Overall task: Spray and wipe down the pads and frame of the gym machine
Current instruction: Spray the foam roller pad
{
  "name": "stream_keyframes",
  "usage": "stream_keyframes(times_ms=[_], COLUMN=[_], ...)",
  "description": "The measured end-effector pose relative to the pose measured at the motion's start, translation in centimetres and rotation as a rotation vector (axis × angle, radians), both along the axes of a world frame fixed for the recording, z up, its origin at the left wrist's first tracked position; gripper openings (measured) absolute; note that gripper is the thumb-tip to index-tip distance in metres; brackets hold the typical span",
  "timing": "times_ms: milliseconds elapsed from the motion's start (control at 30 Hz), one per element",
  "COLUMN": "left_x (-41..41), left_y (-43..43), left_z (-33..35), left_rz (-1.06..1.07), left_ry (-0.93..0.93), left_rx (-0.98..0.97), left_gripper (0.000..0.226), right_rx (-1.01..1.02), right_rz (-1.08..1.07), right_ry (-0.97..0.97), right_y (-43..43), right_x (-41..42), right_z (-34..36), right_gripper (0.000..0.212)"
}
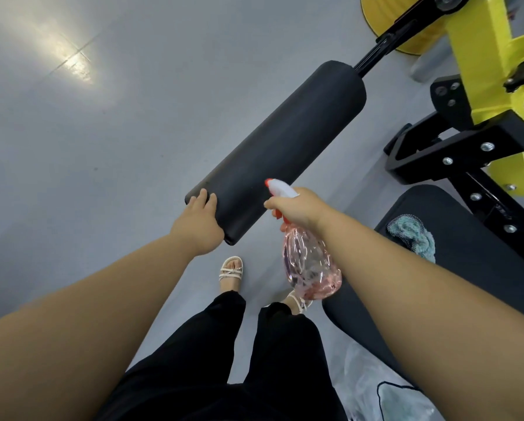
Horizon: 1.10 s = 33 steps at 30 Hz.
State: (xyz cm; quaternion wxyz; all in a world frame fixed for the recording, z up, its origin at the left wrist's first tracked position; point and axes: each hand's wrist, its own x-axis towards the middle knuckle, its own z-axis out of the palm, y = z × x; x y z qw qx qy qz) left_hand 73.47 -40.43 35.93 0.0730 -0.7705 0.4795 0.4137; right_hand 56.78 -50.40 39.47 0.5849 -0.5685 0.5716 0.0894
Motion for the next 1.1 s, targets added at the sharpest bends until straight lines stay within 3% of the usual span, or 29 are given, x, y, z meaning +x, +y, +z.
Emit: stream_keyframes(times_ms=[300, 500, 633, 733, 900, 1100], left_x=[-4.3, -2.6, -0.4, 0.3, -0.4, -1.5], left_y=[3.8, 0.7, -2.3, -2.6, -1.1, -0.1], left_z=[1.3, 1.0, 0.8, 0.7, 0.6, 1.2], left_rz=[-0.146, 0.168, 0.101, -0.029, -0.099, -0.196], left_ry=[-0.028, -0.034, -0.029, -0.029, -0.058, -0.049], left_rx=[-0.004, -0.275, -0.122, -0.027, -0.02, -0.073], left_gripper=[0.064, 0.056, 0.062, 0.064, 0.068, 0.061], right_rx=[-0.122, -0.095, -0.177, -0.229, -0.196, -0.094], right_rz=[-0.156, -0.498, -0.496, -0.561, -0.606, -0.456], right_ry=[0.004, -0.016, -0.004, -0.012, 0.023, 0.033], right_y=[-4.5, -6.2, -8.0, -9.5, -11.6, -9.1], right_x=[-1.4, -2.3, -2.8, -3.2, -3.3, -1.5], right_z=[0.8, 0.0, 0.1, 0.0, 0.1, 0.2], right_gripper=[0.043, 0.031, 0.027, 0.012, 0.031, 0.019])
